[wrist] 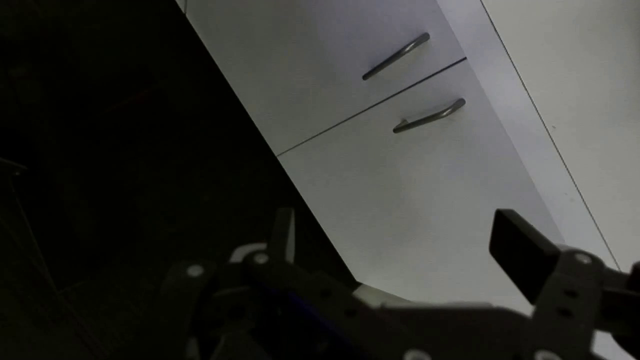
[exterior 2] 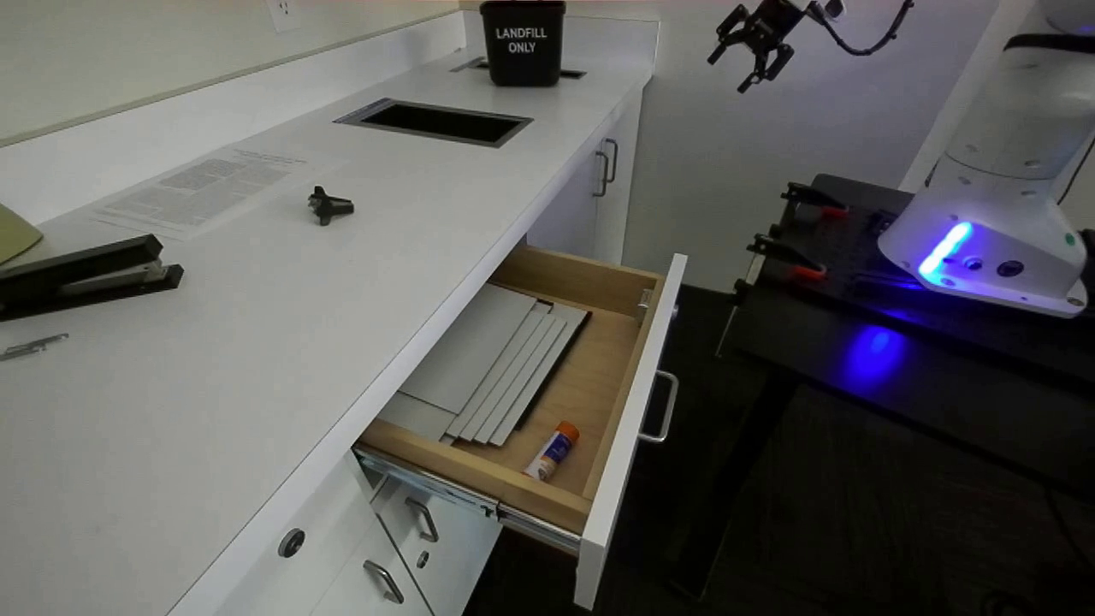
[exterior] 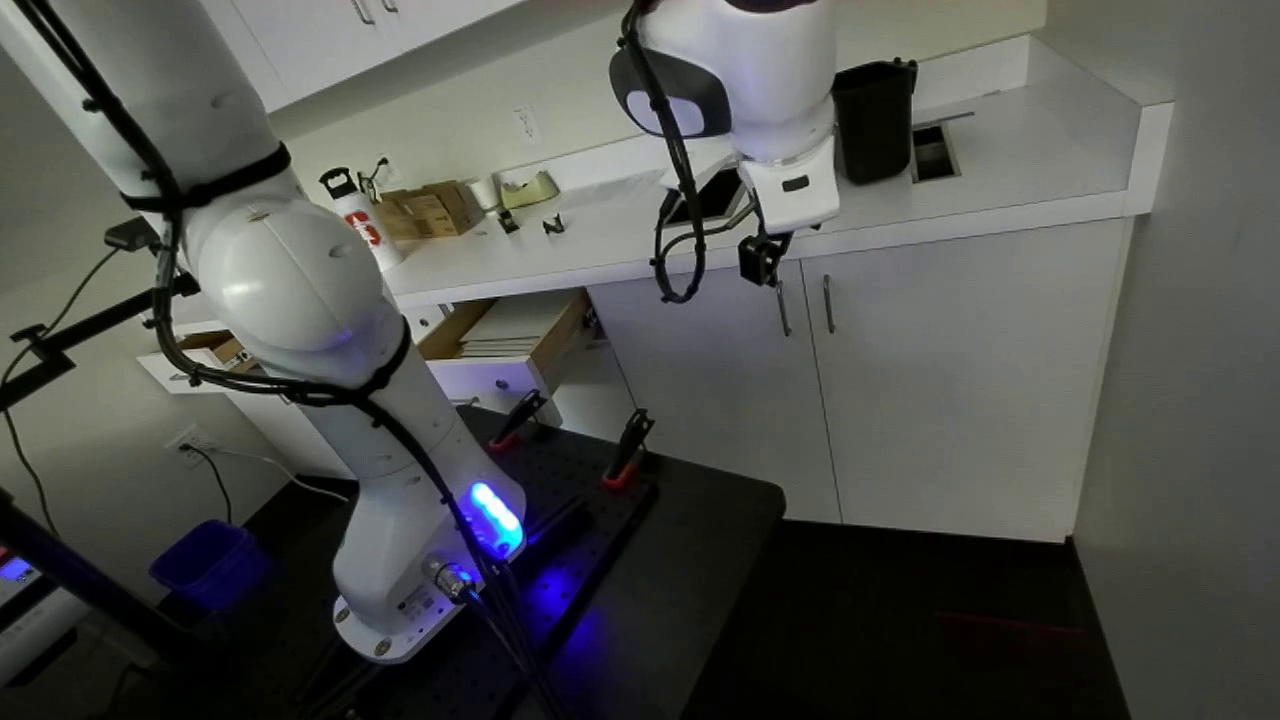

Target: Open the right door of the bottom cabinet on the far right

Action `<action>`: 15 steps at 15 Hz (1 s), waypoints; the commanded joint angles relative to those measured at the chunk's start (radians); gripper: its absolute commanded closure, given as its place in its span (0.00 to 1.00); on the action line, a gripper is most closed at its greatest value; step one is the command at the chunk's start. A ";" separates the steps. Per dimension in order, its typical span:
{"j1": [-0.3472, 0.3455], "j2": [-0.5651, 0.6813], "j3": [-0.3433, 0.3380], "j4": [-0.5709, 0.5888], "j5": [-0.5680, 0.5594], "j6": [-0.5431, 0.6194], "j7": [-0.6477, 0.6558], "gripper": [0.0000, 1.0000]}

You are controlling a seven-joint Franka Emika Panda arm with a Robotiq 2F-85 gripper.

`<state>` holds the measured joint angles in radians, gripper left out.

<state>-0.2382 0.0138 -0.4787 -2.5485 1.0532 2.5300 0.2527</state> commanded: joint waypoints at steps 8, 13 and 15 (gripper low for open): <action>-0.184 0.442 0.090 0.192 0.437 -0.402 -0.013 0.00; -0.237 0.649 0.107 0.339 0.553 -0.494 -0.038 0.00; -0.204 0.641 0.094 0.333 0.548 -0.439 -0.028 0.00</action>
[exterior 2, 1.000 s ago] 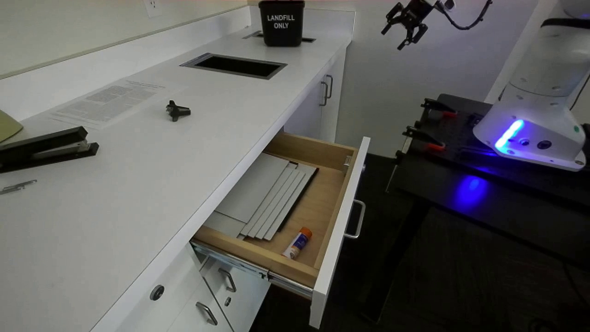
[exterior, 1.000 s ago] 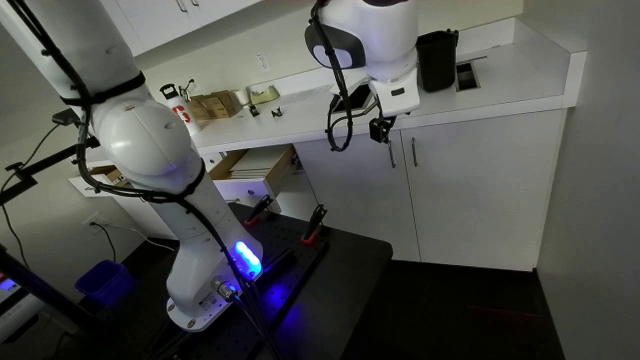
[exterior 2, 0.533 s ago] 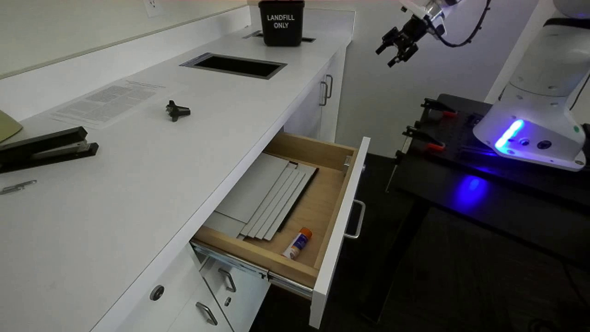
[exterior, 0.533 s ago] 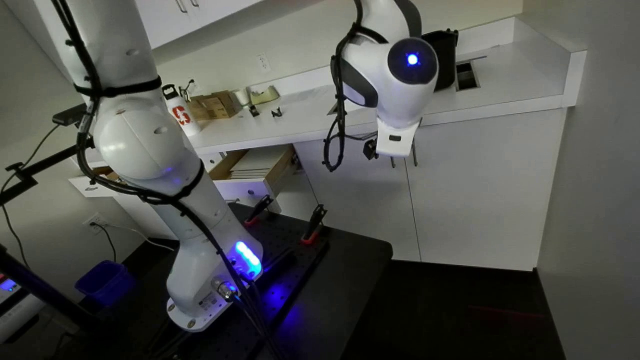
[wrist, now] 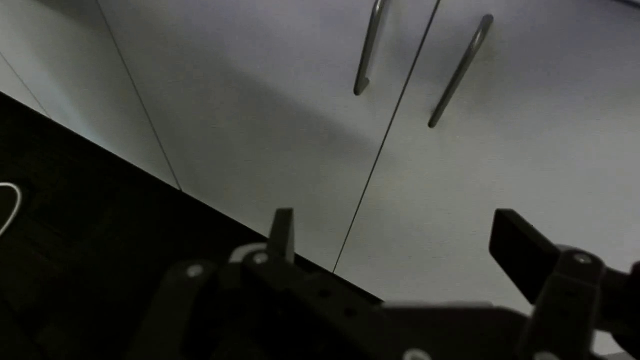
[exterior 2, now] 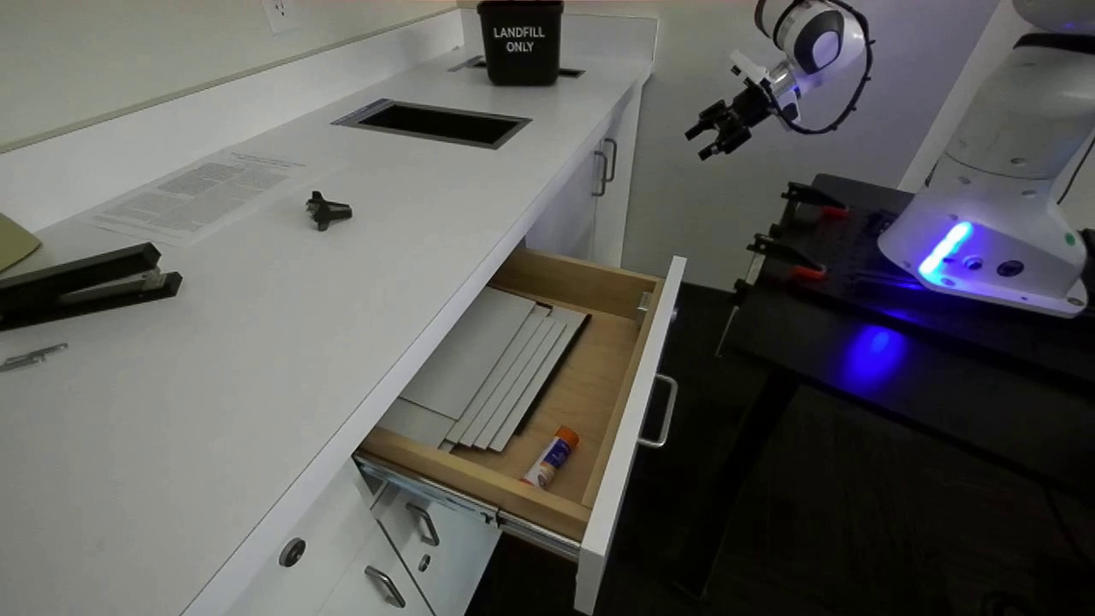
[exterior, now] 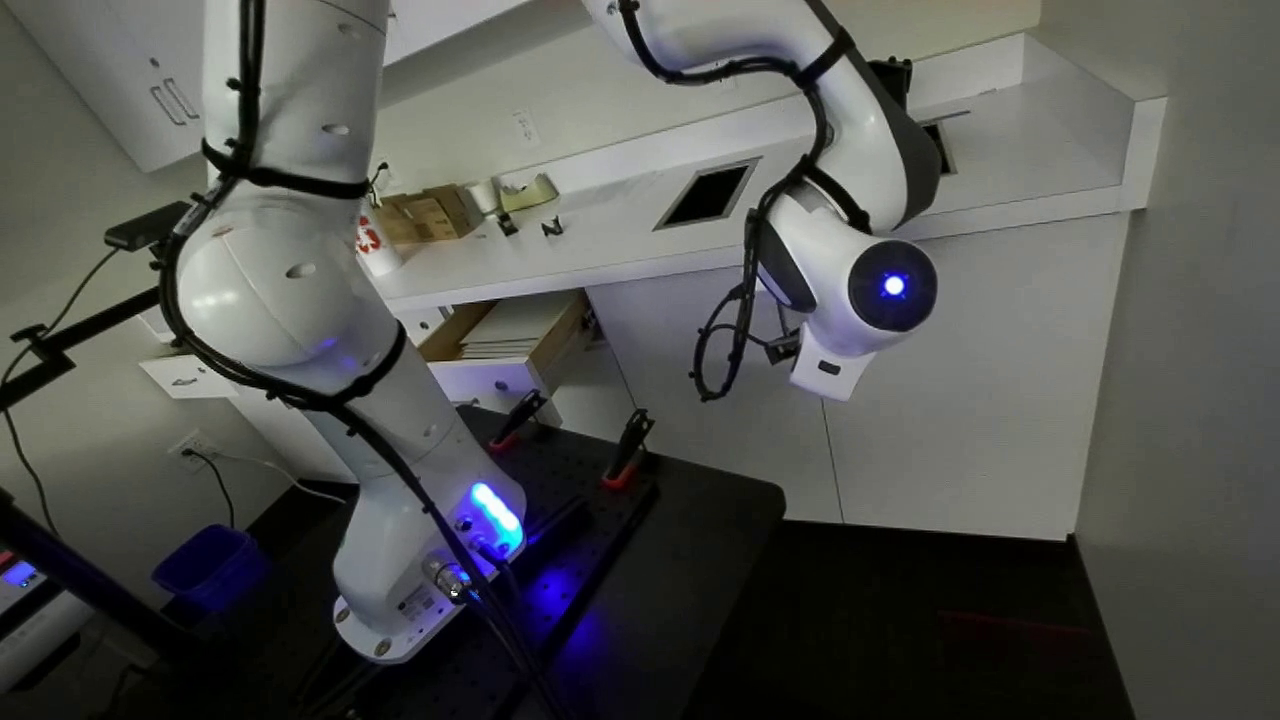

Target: Open the right door of the bottom cabinet on the far right

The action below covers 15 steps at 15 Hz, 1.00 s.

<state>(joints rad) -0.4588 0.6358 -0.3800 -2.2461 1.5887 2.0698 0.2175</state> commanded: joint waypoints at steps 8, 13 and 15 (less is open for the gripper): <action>-0.005 0.113 0.030 0.120 0.060 -0.021 -0.009 0.00; -0.024 0.249 0.080 0.266 0.147 -0.073 -0.028 0.00; -0.038 0.296 0.093 0.316 0.160 -0.123 -0.042 0.00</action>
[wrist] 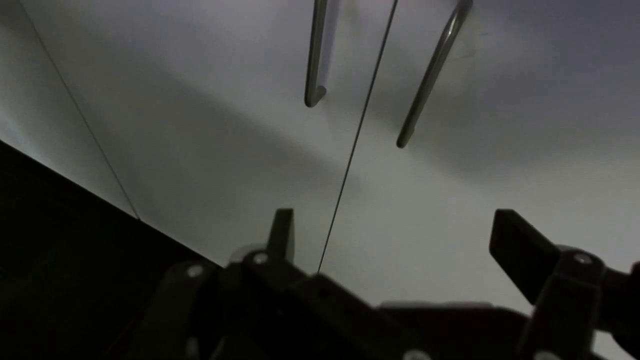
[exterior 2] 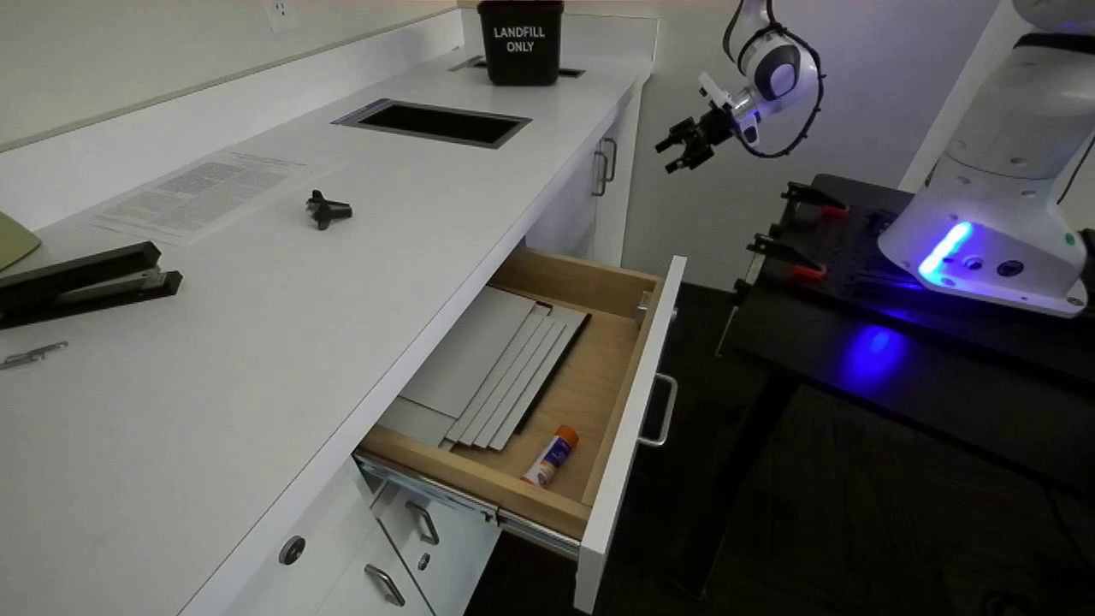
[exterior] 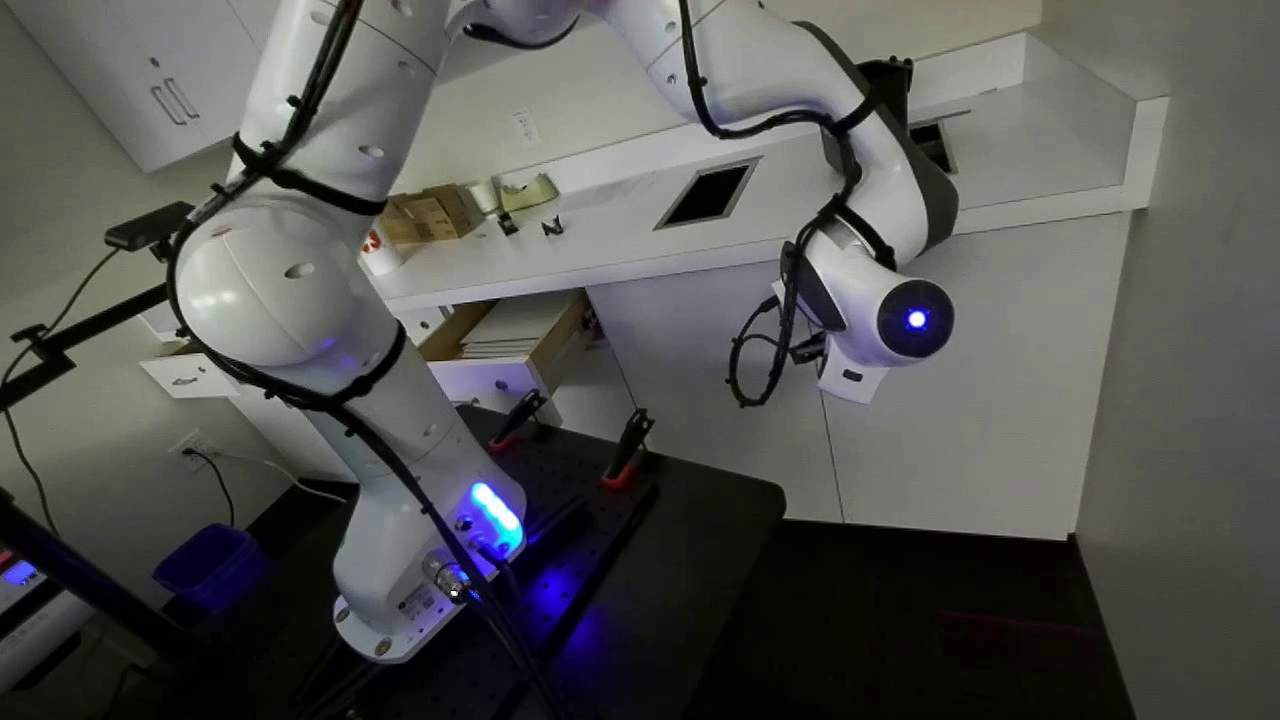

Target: Open the right door of the bottom cabinet on the far right

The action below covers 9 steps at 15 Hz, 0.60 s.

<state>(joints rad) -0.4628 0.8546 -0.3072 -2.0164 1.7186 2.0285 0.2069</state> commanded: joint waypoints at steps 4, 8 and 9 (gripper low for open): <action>-0.073 0.140 0.029 0.165 0.034 -0.235 -0.054 0.00; -0.093 0.175 0.030 0.215 0.034 -0.358 -0.037 0.00; -0.084 0.174 0.029 0.214 0.045 -0.354 -0.015 0.00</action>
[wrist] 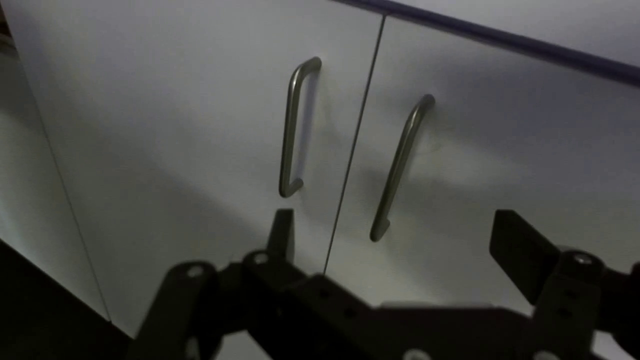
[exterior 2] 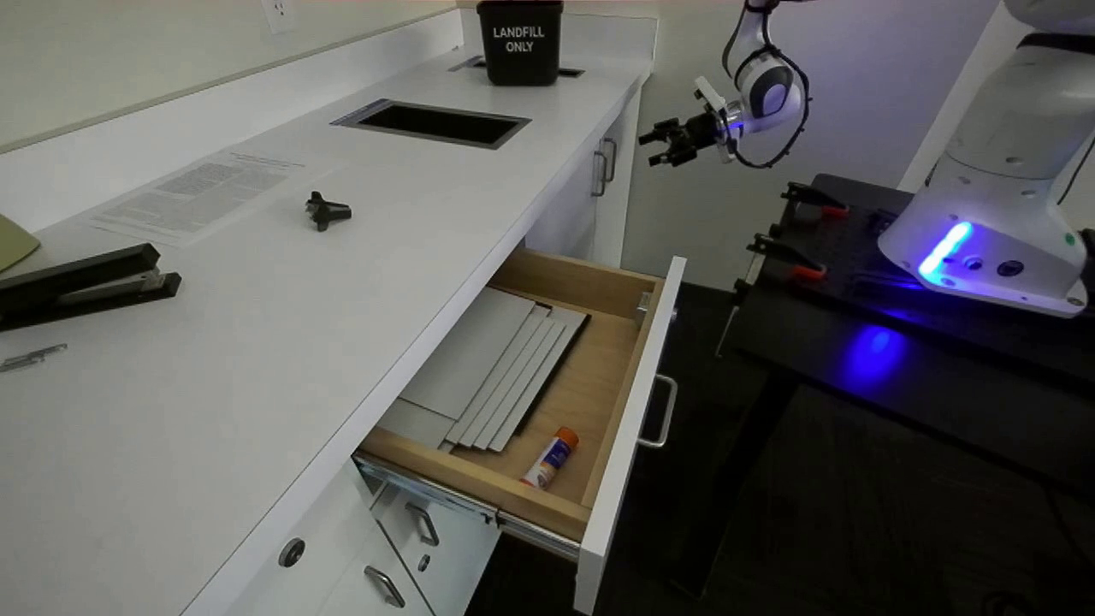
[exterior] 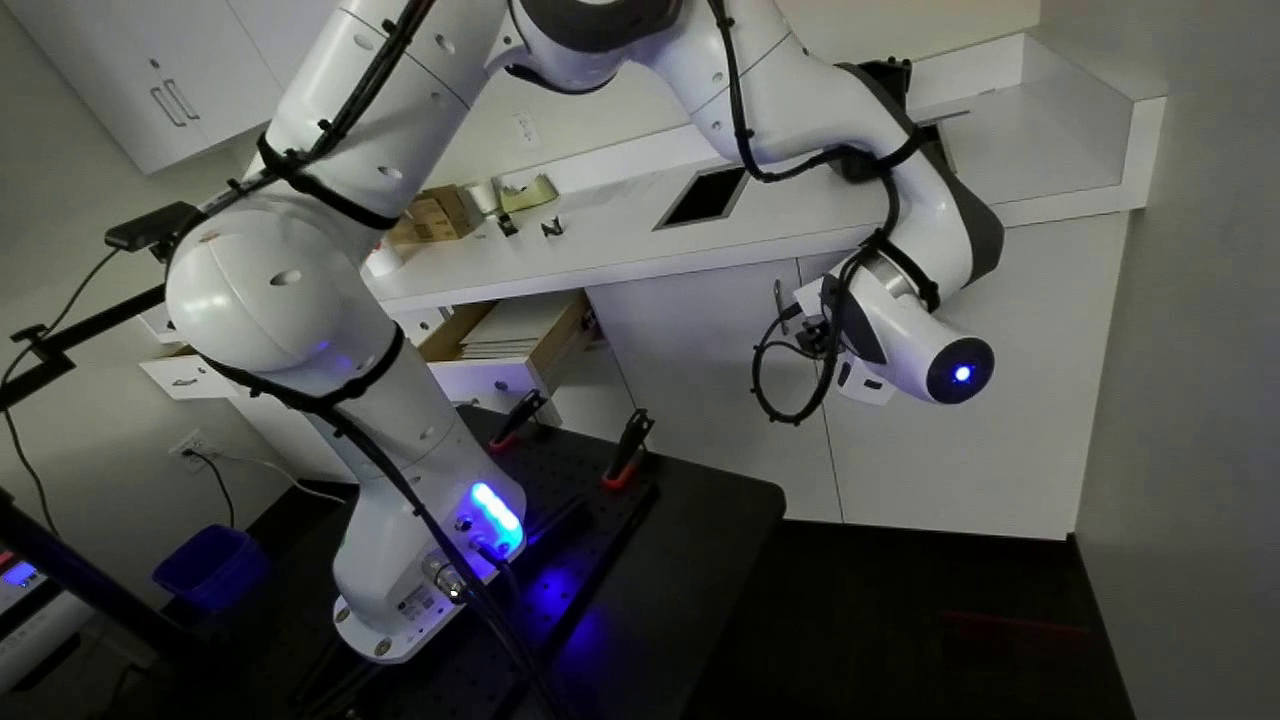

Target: Open the right door of the bottom cabinet on the far right

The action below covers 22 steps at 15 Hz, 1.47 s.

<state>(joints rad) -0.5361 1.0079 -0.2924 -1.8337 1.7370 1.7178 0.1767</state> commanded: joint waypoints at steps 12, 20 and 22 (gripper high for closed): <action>0.048 0.022 0.021 0.034 0.087 0.045 0.029 0.00; 0.090 0.047 0.042 0.067 0.199 0.121 0.028 0.00; 0.092 0.053 0.047 0.072 0.208 0.117 0.026 0.28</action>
<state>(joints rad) -0.4519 1.0477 -0.2549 -1.7861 1.9191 1.8090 0.1822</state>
